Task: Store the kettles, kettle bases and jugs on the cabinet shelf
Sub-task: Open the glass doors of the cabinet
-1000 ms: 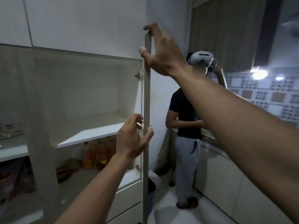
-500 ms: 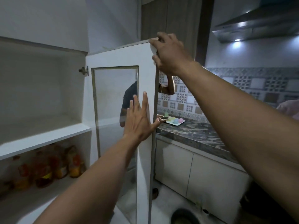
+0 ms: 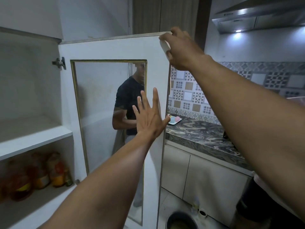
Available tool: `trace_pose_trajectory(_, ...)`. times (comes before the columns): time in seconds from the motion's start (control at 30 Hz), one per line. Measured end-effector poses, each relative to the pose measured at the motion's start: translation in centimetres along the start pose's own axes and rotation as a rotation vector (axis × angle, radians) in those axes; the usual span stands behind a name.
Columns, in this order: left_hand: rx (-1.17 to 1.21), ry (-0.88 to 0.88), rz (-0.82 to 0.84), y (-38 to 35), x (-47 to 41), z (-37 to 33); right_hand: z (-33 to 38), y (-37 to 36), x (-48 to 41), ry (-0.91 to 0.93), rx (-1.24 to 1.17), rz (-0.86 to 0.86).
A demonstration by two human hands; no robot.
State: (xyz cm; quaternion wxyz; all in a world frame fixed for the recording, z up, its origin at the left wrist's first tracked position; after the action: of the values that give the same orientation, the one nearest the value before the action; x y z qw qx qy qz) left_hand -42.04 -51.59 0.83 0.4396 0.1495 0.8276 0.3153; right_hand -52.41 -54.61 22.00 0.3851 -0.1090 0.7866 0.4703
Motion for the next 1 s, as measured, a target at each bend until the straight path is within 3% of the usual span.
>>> trace_pose_trajectory(0.37, -0.01, 0.022, -0.005, -3.5, -2.4, -2.1, -3.7, -2.9, -1.4, -0.064, -0.039, 0.025)
trace_pose_trajectory(0.6, -0.075, -0.056, -0.001, -2.5, -3.5, -0.1, -1.9, -3.9, -2.7, -0.11, 0.024, -0.027)
trace_pose_trajectory(0.77, -0.171, 0.005, -0.043, 1.8, -4.7, 6.7, 4.2, -5.6, -4.5, -0.002, -0.079, -0.078)
trace_pose_trajectory(1.0, -0.414, 0.244, -0.121, 11.4, -2.5, 21.4, 16.9, -11.7, -6.6, 0.18, -0.39, 0.051)
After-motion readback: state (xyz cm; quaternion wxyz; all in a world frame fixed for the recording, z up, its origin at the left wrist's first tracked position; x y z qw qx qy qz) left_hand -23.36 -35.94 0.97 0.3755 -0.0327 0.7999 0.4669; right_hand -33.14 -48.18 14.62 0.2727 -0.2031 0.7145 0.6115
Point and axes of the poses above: each hand's wrist, its own x-axis away from the middle knuckle, its own y-axis out of the back of the hand, z = x × y, the point moved 1 cm from there along -x, towards the middle knuckle, and after that the axes turned 11 degrees about y, right-handed, at the moved point
